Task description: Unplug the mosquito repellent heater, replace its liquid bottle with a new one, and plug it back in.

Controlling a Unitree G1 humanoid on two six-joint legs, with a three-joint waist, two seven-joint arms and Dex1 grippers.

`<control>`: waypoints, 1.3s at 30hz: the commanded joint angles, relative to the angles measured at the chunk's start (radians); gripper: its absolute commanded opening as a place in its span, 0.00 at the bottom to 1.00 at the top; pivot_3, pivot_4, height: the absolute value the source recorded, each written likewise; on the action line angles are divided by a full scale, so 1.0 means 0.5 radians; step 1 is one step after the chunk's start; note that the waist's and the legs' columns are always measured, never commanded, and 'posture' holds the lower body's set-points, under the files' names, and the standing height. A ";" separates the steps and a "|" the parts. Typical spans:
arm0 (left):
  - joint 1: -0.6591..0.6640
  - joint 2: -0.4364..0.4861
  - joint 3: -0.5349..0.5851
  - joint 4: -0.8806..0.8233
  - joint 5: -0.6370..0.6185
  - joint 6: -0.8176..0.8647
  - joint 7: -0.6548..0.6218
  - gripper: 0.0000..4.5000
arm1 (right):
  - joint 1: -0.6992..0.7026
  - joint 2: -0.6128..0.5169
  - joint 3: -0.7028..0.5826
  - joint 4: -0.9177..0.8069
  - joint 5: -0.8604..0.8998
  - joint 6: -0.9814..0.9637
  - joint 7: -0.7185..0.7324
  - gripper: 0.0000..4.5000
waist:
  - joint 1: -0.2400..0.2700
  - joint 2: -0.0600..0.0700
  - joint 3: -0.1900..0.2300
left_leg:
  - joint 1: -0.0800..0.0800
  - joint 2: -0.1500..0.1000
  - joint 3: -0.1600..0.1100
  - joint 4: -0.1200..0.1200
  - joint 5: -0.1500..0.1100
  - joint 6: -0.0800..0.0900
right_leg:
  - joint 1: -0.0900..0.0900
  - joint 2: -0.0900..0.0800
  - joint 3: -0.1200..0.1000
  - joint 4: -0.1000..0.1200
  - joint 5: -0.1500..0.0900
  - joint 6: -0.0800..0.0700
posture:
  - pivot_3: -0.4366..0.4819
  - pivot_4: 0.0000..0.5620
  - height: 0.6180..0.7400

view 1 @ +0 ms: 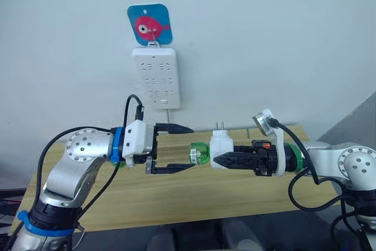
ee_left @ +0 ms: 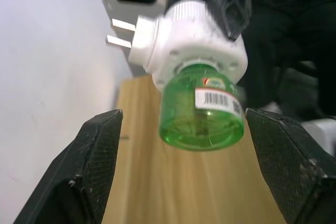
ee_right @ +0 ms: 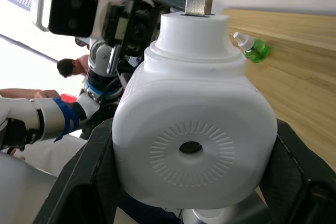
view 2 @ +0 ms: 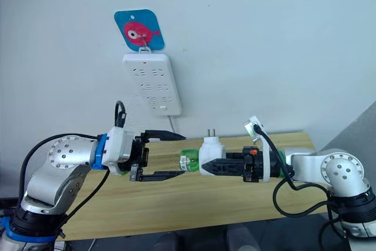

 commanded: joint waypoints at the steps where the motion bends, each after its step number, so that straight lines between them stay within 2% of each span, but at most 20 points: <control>1: 0.053 -0.067 0.034 0.063 0.124 -0.389 -0.036 0.87 | -0.021 -0.006 -0.056 -0.019 0.076 -0.025 -0.001 0.67 | 0.000 0.000 0.000 | 0.000 0.000 0.000 0.000 0.000 0.000 | 0.000 0.000 0.000 0.000 0.000 0.000 | 0.32 0.20 1.00; 9: 0.048 -0.253 -0.073 0.313 0.287 -0.935 -0.036 0.87 | -0.030 0.004 -0.049 -0.021 0.089 -0.034 -0.030 0.67 | 0.000 0.000 0.000 | 0.001 0.000 0.001 0.000 0.000 0.000 | 0.001 0.000 0.001 0.001 0.000 0.000 | 0.32 0.21 1.00; 16: 0.022 -0.275 -0.102 0.391 0.301 -1.031 0.001 0.87 | -0.030 0.006 -0.049 -0.022 0.091 -0.034 -0.035 0.67 | -0.002 0.000 0.000 | 0.001 0.000 0.001 0.000 0.000 0.000 | 0.001 0.000 0.000 0.001 0.000 0.000 | 0.32 0.21 1.00; 20: -0.019 -0.348 -0.153 0.487 0.335 -1.145 0.025 0.87 | -0.026 0.008 -0.049 -0.033 0.096 -0.039 -0.046 0.67 | -0.002 0.000 0.000 | 0.001 0.000 0.001 0.001 0.000 0.000 | 0.001 -0.001 0.000 0.002 0.000 0.000 | 0.31 0.21 1.00; 23: -0.038 -0.360 -0.182 0.494 0.327 -1.147 0.039 0.73 | -0.027 0.012 -0.048 -0.034 0.095 -0.040 -0.047 0.67 | -0.004 0.000 0.000 | 0.001 0.000 0.000 0.001 0.000 0.000 | 0.001 -0.001 0.000 0.002 0.000 0.000 | 0.31 0.21 1.00; 26: -0.039 -0.345 -0.202 0.499 0.317 -1.136 0.048 0.53 | -0.031 0.018 -0.044 -0.033 0.094 -0.042 -0.046 0.67 | -0.004 0.000 0.000 | 0.001 0.000 0.000 0.001 0.000 0.000 | 0.001 -0.001 -0.001 0.002 0.000 0.000 | 0.31 0.21 1.00; 32: -0.033 -0.309 -0.197 0.477 0.290 -1.103 0.044 0.50 | -0.037 0.025 -0.038 -0.036 0.088 -0.043 -0.044 0.67 | -0.005 0.000 0.000 | 0.001 0.000 0.000 0.001 0.000 0.000 | 0.001 -0.001 -0.001 0.002 0.000 0.000 | 0.31 0.21 1.00; 35: -0.029 -0.200 -0.200 0.404 0.205 -0.871 -0.011 0.50 | -0.041 0.025 -0.040 -0.042 0.071 -0.039 -0.032 0.67 | -0.006 0.000 0.000 | 0.001 0.000 -0.001 0.001 0.000 0.000 | 0.001 0.000 -0.001 0.003 0.000 0.000 | 0.31 0.21 1.00; 36: -0.043 -0.094 -0.200 0.337 0.114 -0.516 0.020 0.50 | -0.045 0.019 -0.038 -0.054 0.042 -0.032 -0.009 0.67 | -0.007 0.000 0.000 | 0.001 0.000 -0.001 0.001 0.000 0.000 | 0.001 0.000 -0.001 0.003 0.000 0.000 | 0.32 0.20 1.00; 37: -0.094 0.031 -0.190 0.265 -0.088 -0.005 0.125 0.50 | -0.049 0.014 -0.039 -0.066 0.021 -0.025 0.013 0.67 | -0.009 0.000 0.000 | 0.001 0.000 -0.002 0.001 0.000 0.000 | 0.001 0.000 -0.001 0.004 0.000 0.000 | 0.32 0.20 1.00; 39: -0.185 0.238 -0.194 0.179 -0.375 0.662 0.166 0.50 | -0.059 0.008 -0.039 -0.084 -0.020 -0.018 0.053 0.67 | -0.011 -0.001 0.000 | 0.000 0.000 -0.007 0.001 0.001 0.001 | 0.000 0.000 -0.002 0.006 0.000 0.000 | 0.32 0.20 1.00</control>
